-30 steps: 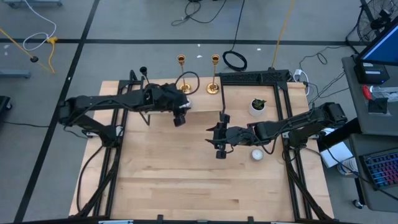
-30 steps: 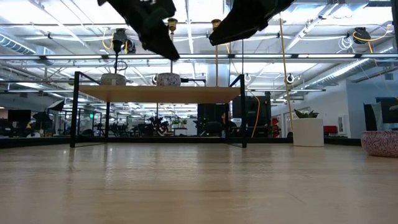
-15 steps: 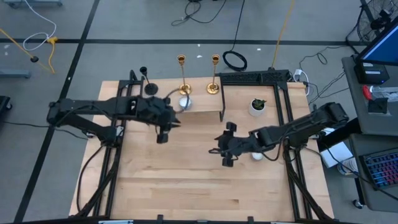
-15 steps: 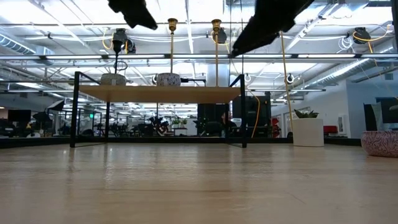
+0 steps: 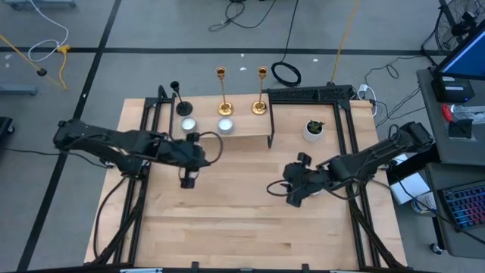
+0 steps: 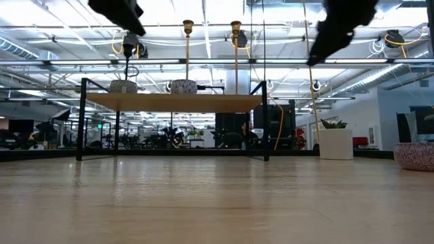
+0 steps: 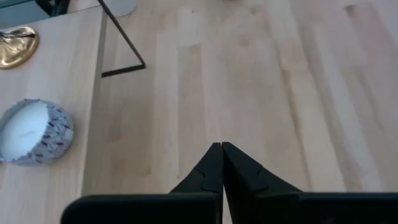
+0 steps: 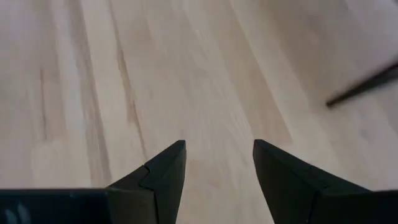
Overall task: Pick & Place candle stick holders
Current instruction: Put the red patterned scented candle on the shelf
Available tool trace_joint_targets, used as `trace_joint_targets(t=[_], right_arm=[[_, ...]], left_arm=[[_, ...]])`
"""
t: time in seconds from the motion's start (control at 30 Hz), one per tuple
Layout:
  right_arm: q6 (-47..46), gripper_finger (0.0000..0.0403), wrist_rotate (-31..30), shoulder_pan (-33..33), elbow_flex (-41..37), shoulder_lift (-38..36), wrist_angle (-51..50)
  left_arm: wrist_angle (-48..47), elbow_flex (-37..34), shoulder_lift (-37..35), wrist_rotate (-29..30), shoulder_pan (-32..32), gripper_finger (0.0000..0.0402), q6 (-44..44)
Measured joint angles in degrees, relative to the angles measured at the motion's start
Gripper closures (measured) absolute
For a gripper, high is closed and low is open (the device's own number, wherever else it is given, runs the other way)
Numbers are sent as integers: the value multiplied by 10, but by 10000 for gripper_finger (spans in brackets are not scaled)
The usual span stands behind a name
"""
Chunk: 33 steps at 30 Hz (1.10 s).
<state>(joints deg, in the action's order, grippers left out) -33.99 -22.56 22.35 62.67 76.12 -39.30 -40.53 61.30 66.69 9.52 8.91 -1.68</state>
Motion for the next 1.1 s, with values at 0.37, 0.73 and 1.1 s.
trace_joint_targets(t=[0.37,0.73,1.1], right_arm=[[-144,216,-28,82,-131,-75,5],[-253,216,67,93,-251,-138,36],[-235,232,92,93,-309,-139,40]], left_arm=[[192,-207,-163,8,48,379,-24],[402,-317,-181,6,46,396,-22],[443,-326,-174,16,46,376,-11]])
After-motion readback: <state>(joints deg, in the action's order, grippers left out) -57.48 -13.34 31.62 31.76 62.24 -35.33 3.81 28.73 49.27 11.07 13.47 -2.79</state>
